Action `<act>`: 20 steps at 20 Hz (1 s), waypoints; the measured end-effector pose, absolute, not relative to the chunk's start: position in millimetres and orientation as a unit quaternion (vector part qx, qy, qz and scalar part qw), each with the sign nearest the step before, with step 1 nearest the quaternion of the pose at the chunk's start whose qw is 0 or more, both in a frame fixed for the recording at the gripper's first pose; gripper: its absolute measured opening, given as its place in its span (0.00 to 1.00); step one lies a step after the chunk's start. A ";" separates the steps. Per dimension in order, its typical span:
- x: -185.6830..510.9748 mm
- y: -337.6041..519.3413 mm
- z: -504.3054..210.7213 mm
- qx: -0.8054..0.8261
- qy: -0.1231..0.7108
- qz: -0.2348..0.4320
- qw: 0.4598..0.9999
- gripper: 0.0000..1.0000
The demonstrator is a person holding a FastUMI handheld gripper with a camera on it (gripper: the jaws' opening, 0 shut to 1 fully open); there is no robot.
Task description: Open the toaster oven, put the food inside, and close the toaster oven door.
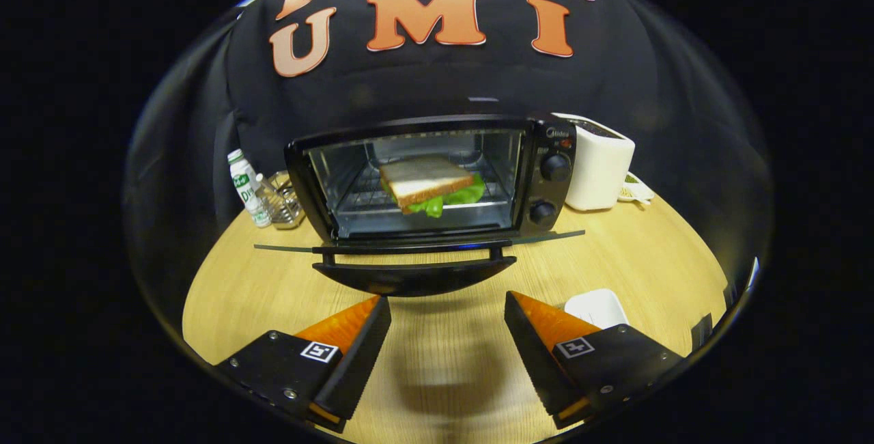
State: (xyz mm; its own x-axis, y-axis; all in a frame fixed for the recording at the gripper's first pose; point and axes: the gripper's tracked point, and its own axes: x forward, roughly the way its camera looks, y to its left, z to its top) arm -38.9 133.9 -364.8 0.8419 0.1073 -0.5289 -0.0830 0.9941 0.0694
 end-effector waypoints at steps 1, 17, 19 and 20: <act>-32.9 133.3 -357.3 0.022 0.268 0.049 0.962 0.99; 38.3 154.5 -280.5 -0.001 0.192 0.068 0.979 0.99; 38.1 145.3 -261.8 -0.001 0.183 0.073 0.980 0.99; 41.0 140.5 -248.5 0.003 0.173 0.073 0.982 0.99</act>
State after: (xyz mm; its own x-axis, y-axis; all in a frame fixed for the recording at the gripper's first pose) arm 41.0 140.5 -248.5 0.9293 0.1441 -0.3400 -0.1421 0.9894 0.0310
